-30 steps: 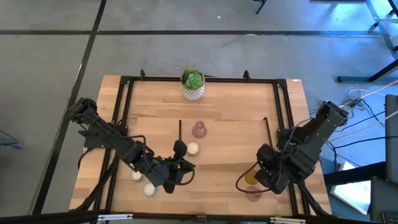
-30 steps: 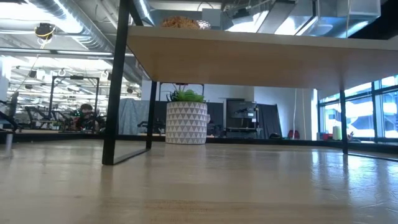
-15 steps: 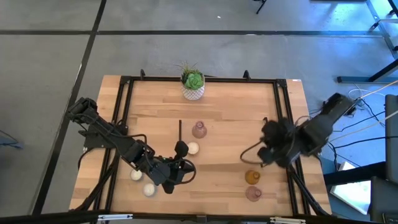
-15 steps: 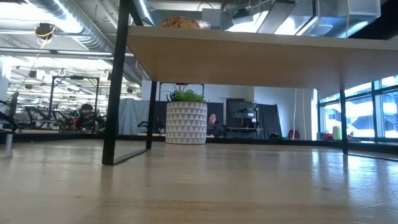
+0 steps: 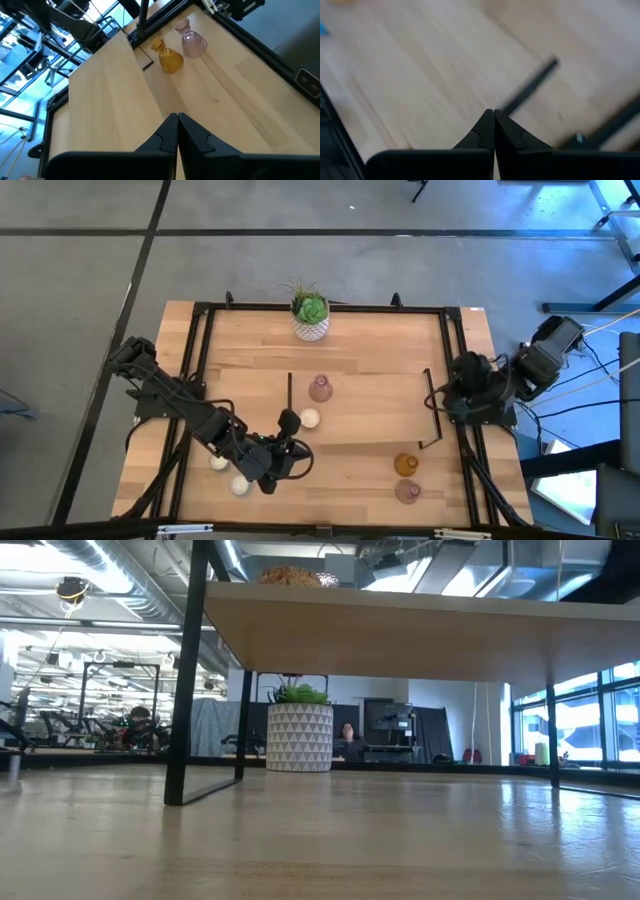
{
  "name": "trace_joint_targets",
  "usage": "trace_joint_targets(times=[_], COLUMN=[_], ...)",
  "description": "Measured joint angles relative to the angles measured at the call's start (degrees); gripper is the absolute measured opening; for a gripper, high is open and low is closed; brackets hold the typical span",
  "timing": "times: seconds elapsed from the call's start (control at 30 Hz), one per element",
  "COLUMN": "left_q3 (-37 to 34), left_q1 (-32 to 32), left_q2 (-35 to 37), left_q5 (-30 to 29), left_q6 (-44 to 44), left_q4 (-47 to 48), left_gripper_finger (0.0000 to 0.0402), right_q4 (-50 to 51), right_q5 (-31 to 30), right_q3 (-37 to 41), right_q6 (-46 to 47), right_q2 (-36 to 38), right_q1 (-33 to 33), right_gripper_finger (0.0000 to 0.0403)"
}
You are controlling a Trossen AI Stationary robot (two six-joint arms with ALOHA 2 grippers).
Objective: Pick & Place candle stick holders
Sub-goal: Adjust the shelf
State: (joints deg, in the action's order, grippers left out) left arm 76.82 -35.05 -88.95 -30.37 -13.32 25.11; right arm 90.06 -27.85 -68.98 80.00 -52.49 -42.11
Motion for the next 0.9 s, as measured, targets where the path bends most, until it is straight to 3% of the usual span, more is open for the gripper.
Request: trace_joint_targets(times=[0.17, 0.33, 0.57, 0.9], left_q3=[0.0, 0.0, 0.0, 0.0], left_q1=[-0.6, -0.4, 0.0, -0.1], left_q2=[0.0, 0.0, 0.0, 0.0], left_q5=[0.0, 0.0, 0.0, 0.0], left_q6=[-0.4, -0.8, -0.8, -1.0], left_q4=[-0.8, -1.3, -1.0, -0.9], left_gripper_finger=[0.0002, 0.0005, 0.0003, 0.0002], right_q4=[0.0, 0.0, -0.1, -5.4], right_q5=[6.3, 12.6, 16.2, 18.0], right_q3=[8.8, 14.8, 17.9, 17.9], right_q6=[5.2, 10.5, 15.5, 15.3], right_q2=[5.2, 5.6, 0.0, -6.9], right_q1=[0.0, 0.0, 0.0, 0.0], right_gripper_finger=[0.0, 0.0, 0.0, 0.0])
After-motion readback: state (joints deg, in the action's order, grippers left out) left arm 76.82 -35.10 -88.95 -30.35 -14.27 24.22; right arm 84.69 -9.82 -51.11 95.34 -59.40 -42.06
